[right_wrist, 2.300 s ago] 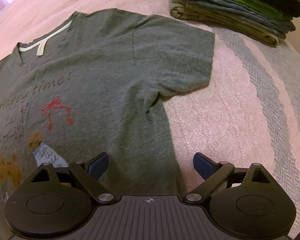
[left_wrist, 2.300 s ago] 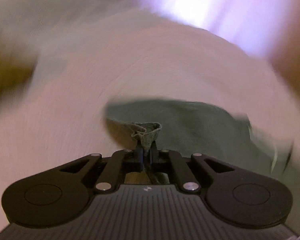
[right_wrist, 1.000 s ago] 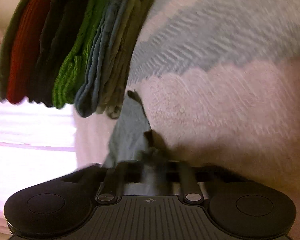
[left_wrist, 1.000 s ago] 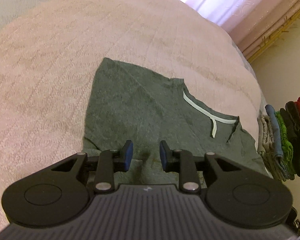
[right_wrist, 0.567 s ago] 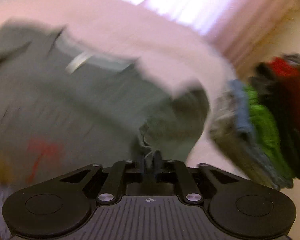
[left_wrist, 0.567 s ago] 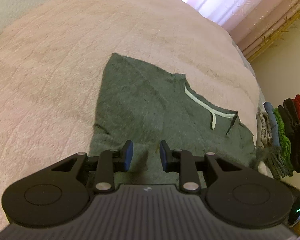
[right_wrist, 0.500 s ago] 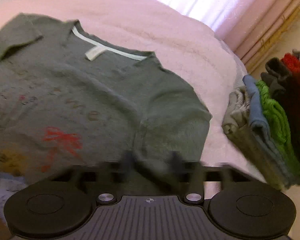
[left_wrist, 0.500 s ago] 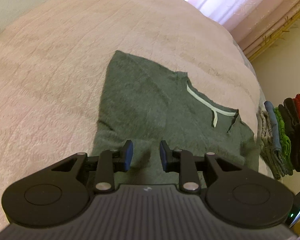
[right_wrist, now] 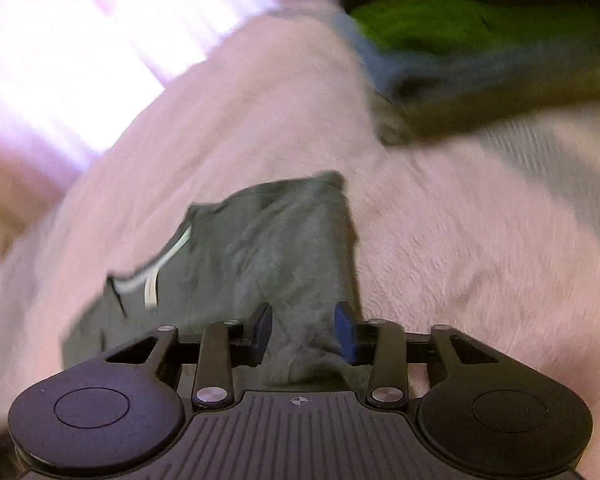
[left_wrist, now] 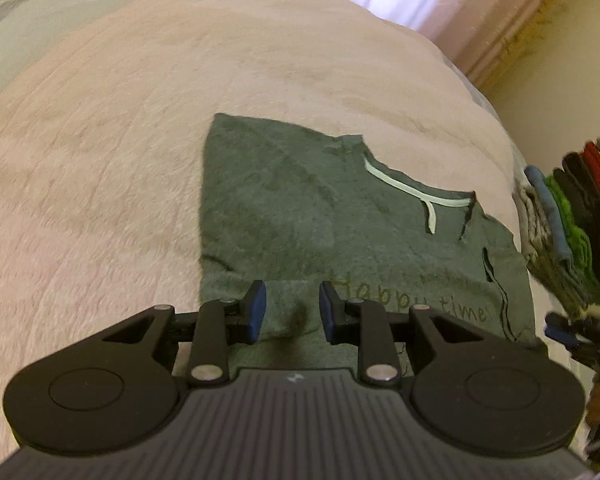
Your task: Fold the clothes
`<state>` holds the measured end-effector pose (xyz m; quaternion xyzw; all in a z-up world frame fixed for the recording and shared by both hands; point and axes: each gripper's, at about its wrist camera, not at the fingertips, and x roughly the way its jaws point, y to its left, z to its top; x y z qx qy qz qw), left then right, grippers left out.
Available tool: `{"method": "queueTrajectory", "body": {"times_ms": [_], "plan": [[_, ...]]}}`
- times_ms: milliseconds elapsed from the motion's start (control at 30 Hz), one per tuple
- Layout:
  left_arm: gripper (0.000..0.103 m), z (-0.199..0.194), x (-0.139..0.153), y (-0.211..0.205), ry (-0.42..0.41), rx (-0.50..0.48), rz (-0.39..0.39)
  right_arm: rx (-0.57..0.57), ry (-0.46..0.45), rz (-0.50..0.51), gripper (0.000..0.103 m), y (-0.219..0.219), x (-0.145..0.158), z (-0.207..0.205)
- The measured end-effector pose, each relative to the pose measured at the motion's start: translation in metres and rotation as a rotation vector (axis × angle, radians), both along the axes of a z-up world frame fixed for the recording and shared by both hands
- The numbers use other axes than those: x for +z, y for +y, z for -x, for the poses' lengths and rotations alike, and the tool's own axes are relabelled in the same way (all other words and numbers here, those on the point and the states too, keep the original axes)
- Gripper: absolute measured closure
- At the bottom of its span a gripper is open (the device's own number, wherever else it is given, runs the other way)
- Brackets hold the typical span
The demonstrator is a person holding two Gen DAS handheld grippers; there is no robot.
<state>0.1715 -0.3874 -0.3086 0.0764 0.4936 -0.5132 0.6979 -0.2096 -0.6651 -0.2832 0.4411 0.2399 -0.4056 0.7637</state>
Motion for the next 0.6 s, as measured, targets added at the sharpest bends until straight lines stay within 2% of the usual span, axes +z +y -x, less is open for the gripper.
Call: {"method": "queueTrajectory", "body": {"times_ms": [67,100,200,267,300,400,500,600], "plan": [[0.080,0.001,0.000,0.000,-0.010,-0.019,-0.002,0.013,-0.039,-0.050,0.078,-0.006,-0.001,0.003],[0.080,0.002,0.001,0.000,-0.014,-0.028,-0.002,0.047,-0.012,-0.049,0.078,-0.003,0.000,0.003],[0.080,0.003,0.001,0.001,-0.029,-0.056,-0.005,0.214,0.231,-0.004,0.078,0.030,-0.006,-0.003],[0.080,0.005,0.001,0.001,-0.039,-0.075,-0.007,0.238,0.287,0.014,0.078,0.045,-0.003,-0.001],[0.080,0.005,0.002,0.001,-0.043,-0.084,-0.007,0.232,0.285,0.035,0.078,0.049,0.003,0.000],[0.080,0.006,0.002,0.000,-0.064,-0.106,-0.005,0.181,0.206,0.118,0.078,0.040,0.026,-0.005],[0.078,0.003,0.001,-0.012,-0.119,-0.092,0.030,0.151,0.178,0.126,0.078,0.019,0.024,-0.020],[0.078,-0.005,-0.009,-0.025,-0.177,-0.050,0.033,0.114,0.183,0.062,0.078,0.009,0.004,-0.022]]}}
